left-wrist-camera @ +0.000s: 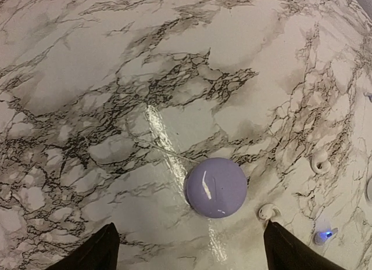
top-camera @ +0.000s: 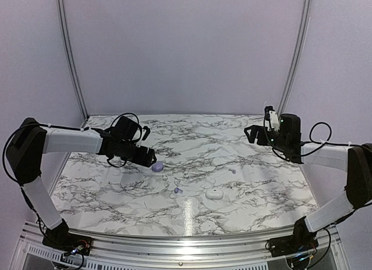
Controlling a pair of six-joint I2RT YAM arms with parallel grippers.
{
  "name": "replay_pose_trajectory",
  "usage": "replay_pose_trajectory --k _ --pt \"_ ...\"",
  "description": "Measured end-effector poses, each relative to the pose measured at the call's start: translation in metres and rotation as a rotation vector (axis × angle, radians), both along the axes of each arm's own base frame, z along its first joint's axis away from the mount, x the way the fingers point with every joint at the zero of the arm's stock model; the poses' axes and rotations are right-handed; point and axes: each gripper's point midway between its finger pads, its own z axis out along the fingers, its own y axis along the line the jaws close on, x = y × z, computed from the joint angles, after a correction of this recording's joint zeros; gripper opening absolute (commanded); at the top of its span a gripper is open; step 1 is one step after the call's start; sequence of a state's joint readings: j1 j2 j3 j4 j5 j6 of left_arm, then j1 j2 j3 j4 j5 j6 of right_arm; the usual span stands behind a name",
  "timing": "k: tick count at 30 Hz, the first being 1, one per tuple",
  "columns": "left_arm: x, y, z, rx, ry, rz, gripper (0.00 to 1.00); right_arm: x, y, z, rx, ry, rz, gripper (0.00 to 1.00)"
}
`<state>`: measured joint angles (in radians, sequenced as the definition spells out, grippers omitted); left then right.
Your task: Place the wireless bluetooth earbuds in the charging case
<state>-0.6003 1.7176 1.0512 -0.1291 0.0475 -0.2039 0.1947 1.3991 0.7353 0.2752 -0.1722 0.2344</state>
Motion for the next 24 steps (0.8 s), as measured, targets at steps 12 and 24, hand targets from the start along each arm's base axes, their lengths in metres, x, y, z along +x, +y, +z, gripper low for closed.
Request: replay_pose_trajectory --k 12,24 --pt "0.004 -0.037 -0.023 0.05 0.04 -0.102 0.67 -0.01 0.027 0.008 0.064 -0.008 0.16 0.99" --pt "-0.001 -0.04 -0.057 0.147 0.09 -0.109 0.56 -0.014 0.039 0.008 0.102 -0.006 0.221 0.99"
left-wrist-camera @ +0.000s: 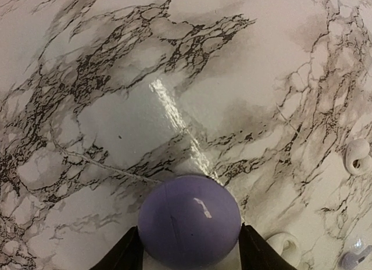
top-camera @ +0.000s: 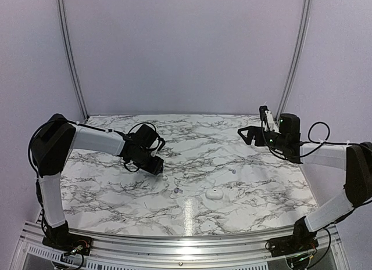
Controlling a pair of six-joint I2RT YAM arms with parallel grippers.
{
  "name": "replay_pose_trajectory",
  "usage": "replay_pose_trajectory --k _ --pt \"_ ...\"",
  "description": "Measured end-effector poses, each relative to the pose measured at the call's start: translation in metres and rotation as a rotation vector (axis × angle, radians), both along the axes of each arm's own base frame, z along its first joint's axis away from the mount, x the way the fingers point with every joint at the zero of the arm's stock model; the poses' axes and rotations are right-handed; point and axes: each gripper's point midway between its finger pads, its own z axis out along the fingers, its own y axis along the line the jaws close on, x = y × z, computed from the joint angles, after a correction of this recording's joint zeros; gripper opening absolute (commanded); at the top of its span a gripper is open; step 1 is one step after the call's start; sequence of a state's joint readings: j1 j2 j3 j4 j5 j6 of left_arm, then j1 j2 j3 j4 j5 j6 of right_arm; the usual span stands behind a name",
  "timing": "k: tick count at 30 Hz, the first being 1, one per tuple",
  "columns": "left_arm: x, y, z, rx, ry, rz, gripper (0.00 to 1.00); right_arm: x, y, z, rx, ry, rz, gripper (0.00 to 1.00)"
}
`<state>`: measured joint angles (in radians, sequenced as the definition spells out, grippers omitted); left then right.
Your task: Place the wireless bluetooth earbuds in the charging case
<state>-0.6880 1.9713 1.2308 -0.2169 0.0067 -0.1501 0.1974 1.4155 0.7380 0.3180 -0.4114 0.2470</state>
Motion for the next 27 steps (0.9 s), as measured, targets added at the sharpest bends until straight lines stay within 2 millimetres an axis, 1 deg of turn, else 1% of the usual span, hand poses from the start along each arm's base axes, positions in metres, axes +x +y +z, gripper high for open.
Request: replay_pose_trajectory --k 5,11,13,15,17,19,22,24,26,27 --pt "0.008 -0.002 0.0 0.022 -0.025 0.015 0.48 -0.001 0.002 -0.001 0.016 0.01 0.008 0.99" --pt "0.014 0.004 0.001 0.054 -0.054 0.036 0.39 -0.003 0.009 -0.001 0.036 0.022 0.047 0.98" --pt "0.012 0.007 0.004 0.062 -0.064 0.03 0.37 -0.003 0.015 -0.001 0.054 0.034 0.08 0.99" --pt "0.006 0.009 0.012 0.062 -0.082 0.01 0.36 -0.005 0.021 -0.002 0.075 0.047 0.115 0.99" --pt "-0.004 0.01 0.032 0.043 -0.127 -0.029 0.35 -0.009 0.032 -0.004 0.098 0.07 0.16 0.99" --pt "-0.015 0.004 0.057 0.006 -0.188 -0.078 0.35 -0.018 0.048 -0.008 0.109 0.096 0.216 0.98" --pt "-0.034 -0.015 0.105 -0.073 -0.313 -0.182 0.35 -0.036 0.083 -0.01 0.118 0.135 0.325 0.98" --pt "-0.048 -0.031 0.133 -0.126 -0.394 -0.254 0.35 -0.048 0.106 -0.008 0.125 0.154 0.393 0.98" --pt "-0.063 -0.044 0.152 -0.164 -0.455 -0.32 0.34 -0.064 0.131 -0.004 0.137 0.172 0.468 0.97" --pt "-0.07 -0.051 0.158 -0.177 -0.48 -0.35 0.34 -0.07 0.139 -0.003 0.141 0.178 0.494 0.96"
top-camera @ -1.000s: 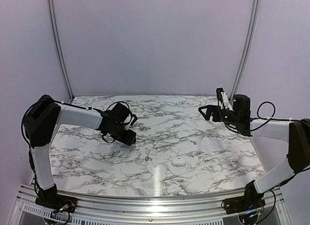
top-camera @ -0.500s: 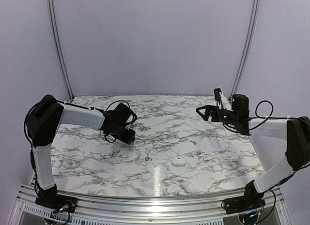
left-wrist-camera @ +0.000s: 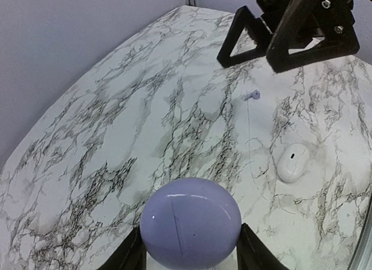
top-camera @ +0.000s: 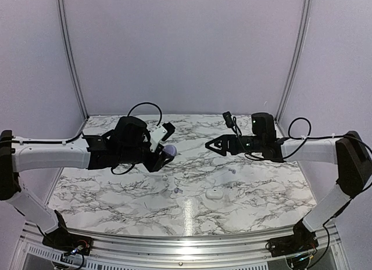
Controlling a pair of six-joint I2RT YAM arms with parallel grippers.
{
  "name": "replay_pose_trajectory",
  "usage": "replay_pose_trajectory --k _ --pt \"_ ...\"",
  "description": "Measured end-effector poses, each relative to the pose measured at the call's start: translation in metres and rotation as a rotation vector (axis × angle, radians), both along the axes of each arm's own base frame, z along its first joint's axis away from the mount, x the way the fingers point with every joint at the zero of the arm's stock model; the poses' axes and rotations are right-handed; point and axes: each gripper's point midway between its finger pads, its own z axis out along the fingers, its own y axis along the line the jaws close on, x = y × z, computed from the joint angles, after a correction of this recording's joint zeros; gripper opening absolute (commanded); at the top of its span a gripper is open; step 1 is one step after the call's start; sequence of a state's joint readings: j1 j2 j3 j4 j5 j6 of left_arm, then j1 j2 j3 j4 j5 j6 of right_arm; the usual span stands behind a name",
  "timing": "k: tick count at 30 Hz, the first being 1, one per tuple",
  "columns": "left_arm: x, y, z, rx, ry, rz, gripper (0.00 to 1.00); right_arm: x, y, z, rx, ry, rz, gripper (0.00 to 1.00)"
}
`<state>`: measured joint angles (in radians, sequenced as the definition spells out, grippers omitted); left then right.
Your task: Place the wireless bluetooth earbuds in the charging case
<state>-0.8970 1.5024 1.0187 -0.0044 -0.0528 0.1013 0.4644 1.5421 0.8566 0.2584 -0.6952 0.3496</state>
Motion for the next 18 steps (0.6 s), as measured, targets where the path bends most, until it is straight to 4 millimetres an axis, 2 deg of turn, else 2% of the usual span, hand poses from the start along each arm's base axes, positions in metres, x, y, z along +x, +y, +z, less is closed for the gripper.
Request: replay_pose_trajectory --k 4,8,12,18 --pt "-0.02 -0.019 0.007 0.001 -0.06 -0.081 0.33 -0.029 0.035 0.01 0.026 0.021 0.113 0.92" --pt "-0.034 -0.029 0.008 0.028 -0.11 -0.123 0.32 -0.051 0.057 0.016 0.043 0.037 0.187 0.83" --pt "-0.042 -0.037 0.007 0.055 -0.148 -0.148 0.31 -0.066 0.069 0.013 0.047 0.067 0.233 0.71" --pt "-0.047 -0.04 0.004 0.088 -0.179 -0.158 0.3 -0.078 0.079 0.001 0.048 0.139 0.272 0.56"
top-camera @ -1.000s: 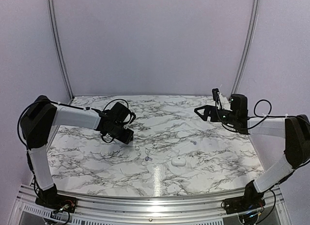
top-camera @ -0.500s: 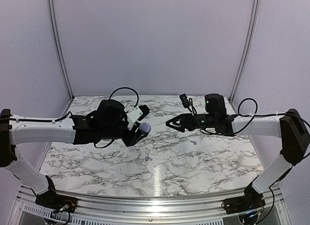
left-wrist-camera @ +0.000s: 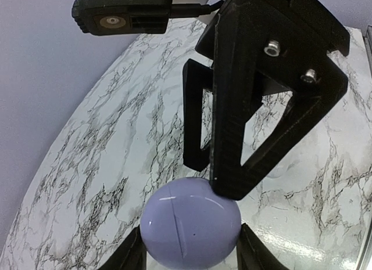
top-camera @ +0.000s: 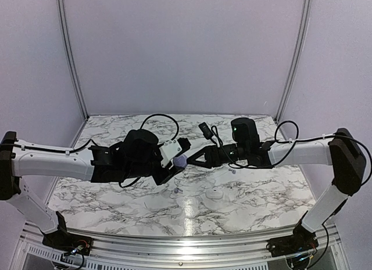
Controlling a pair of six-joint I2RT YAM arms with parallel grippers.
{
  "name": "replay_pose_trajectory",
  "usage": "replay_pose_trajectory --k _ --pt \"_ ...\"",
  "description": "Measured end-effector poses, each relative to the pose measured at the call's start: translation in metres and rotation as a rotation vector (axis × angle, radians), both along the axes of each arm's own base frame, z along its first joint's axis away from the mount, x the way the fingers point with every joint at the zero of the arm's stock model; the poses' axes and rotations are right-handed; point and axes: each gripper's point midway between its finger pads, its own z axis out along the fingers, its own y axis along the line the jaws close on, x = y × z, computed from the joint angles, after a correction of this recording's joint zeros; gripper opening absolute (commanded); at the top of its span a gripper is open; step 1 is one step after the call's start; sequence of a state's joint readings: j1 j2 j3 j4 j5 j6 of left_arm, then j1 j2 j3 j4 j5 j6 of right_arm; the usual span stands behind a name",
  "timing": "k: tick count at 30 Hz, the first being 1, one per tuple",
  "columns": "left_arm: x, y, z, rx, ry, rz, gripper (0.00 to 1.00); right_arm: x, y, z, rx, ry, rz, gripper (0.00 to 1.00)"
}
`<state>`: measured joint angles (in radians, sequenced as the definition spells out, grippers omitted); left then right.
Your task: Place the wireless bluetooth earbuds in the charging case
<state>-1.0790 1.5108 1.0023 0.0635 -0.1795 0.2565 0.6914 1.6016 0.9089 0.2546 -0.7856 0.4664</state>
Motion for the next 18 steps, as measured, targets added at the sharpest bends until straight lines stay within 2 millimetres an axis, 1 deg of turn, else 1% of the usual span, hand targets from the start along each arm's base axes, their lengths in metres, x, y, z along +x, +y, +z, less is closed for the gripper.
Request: replay_pose_trajectory --k 3,8,13,18 --pt "0.001 0.001 -0.001 0.014 -0.017 0.005 0.3 -0.005 0.004 -0.001 0.01 0.021 0.02 0.51" --pt "0.002 -0.001 -0.004 0.027 -0.029 0.006 0.3 -0.012 0.011 0.0 0.029 0.042 0.05 0.48" --pt "0.002 -0.002 -0.009 0.048 -0.038 -0.001 0.29 -0.015 0.014 0.003 0.049 0.049 0.067 0.37" --pt "0.003 -0.003 -0.008 0.048 -0.045 0.004 0.29 -0.014 0.017 0.002 0.058 0.058 0.076 0.36"
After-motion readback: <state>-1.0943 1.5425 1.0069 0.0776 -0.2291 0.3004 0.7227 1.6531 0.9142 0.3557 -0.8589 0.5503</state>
